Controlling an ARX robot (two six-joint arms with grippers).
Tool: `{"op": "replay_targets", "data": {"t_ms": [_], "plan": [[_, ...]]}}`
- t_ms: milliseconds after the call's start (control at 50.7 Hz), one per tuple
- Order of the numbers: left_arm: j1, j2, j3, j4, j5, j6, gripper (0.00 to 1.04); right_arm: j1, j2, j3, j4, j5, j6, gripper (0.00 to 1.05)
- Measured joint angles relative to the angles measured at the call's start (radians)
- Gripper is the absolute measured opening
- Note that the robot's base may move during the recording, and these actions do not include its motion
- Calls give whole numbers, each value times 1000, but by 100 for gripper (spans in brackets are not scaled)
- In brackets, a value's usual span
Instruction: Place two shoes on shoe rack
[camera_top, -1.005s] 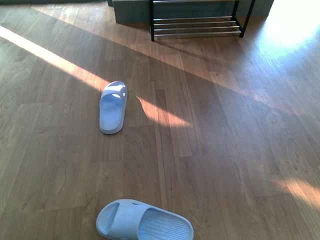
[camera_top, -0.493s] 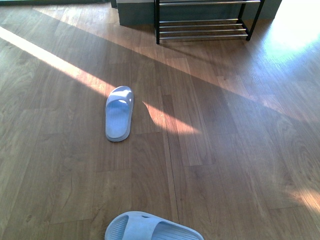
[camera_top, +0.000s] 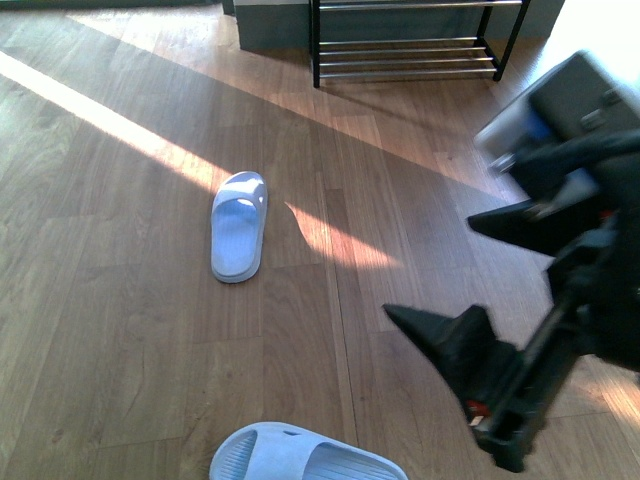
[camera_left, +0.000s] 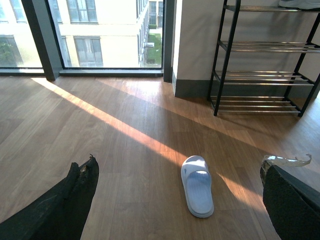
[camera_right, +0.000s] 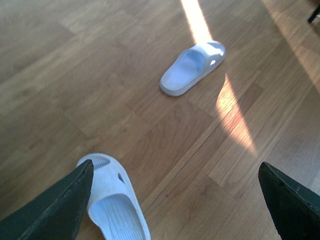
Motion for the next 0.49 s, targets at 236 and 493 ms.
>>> {"op": "replay_targets", "data": {"t_ms": [236,493], "plan": [[0,0,0,0,0,0,95,46,425,161,147,7,-149,96],[0,0,0,0,0,0,95,2,753,386,177,13,-166,96]]}}
